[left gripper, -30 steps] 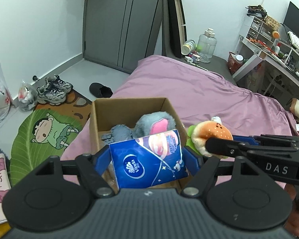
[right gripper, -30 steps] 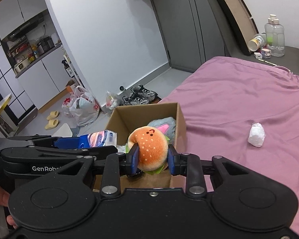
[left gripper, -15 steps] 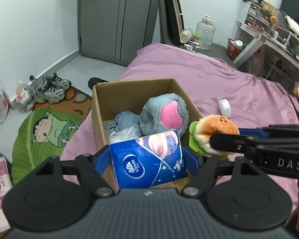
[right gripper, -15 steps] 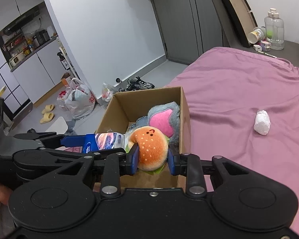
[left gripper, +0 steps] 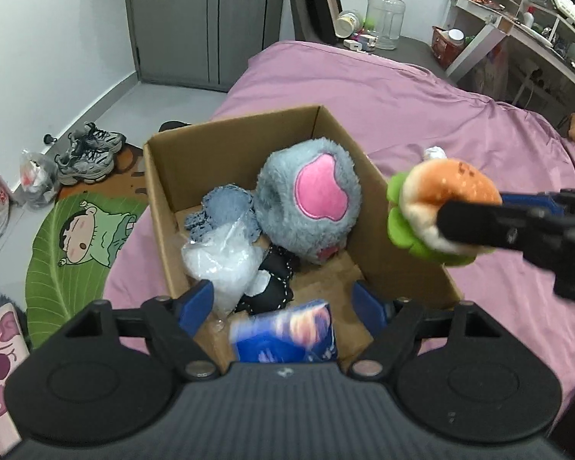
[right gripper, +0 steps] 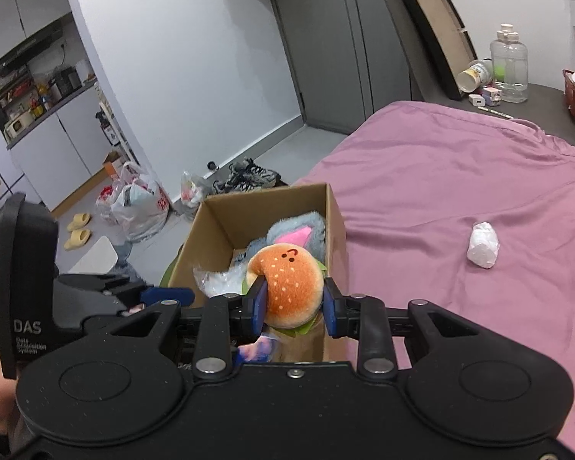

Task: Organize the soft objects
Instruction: 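Open the left tool dropping the packet while the right tool releases the burger into the box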

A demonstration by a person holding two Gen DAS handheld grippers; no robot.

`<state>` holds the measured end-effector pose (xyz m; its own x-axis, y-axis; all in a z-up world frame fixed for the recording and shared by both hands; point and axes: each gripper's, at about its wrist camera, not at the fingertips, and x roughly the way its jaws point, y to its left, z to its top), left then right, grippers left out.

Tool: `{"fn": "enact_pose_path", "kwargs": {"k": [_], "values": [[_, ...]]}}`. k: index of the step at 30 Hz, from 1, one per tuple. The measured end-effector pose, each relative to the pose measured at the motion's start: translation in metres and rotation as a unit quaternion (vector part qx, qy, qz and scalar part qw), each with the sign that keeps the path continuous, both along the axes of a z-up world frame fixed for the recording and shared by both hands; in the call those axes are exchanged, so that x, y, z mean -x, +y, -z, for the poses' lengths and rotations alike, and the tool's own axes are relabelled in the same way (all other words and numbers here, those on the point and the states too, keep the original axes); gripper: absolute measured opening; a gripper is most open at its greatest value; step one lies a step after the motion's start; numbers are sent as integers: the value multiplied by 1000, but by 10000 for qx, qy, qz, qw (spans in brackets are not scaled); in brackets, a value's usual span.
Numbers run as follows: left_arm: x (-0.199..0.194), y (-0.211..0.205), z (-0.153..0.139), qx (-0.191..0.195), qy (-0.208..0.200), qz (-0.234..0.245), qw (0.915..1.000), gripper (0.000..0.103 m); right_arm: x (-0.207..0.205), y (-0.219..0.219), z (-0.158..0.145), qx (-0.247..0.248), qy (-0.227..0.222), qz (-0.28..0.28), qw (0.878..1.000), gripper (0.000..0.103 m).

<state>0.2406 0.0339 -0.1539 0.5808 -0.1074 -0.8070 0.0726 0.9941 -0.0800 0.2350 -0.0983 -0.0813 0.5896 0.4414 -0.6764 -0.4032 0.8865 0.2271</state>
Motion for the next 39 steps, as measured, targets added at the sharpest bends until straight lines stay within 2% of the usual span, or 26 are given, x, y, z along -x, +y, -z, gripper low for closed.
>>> {"fn": "enact_pose_path", "kwargs": {"k": [6, 10, 13, 14, 19, 23, 28, 35, 39], "values": [[8, 6, -9, 271, -136, -148, 9994, 80, -1, 4, 3, 10, 26, -52, 10000, 30], [21, 17, -22, 475, -404, -310, 9976, 81, -2, 5, 1, -24, 34, -96, 9999, 30], [31, 27, -30, 389, -617, -650, 9952, 93, -4, 9, -1, 6, 31, -179, 9998, 30], [33, 30, -32, 379, -671, -734, 9943, 94, -4, 11, -1, 31, 15, -201, 9998, 30], [44, 52, -40, 390, -784, -1126, 9898, 95, -5, 19, 1, 76, 93, -285, 9995, 31], [49, 63, -42, 446, -893, -1342, 9859, 96, -8, 25, 5, 41, 350, -320, 9989, 32], [53, 69, -42, 469, -916, -1471, 9837, 96, -5, 37, 15, 494, 306, -366, 9976, 33], [57, 68, -36, 463, -940, -1535, 9826, 96, 3, 52, 22, 1068, 143, -512, 9929, 41], [59, 69, -36, 546, -961, -1581, 9812, 97, 4, 52, 19, 1038, 140, -531, 9931, 52]]}}
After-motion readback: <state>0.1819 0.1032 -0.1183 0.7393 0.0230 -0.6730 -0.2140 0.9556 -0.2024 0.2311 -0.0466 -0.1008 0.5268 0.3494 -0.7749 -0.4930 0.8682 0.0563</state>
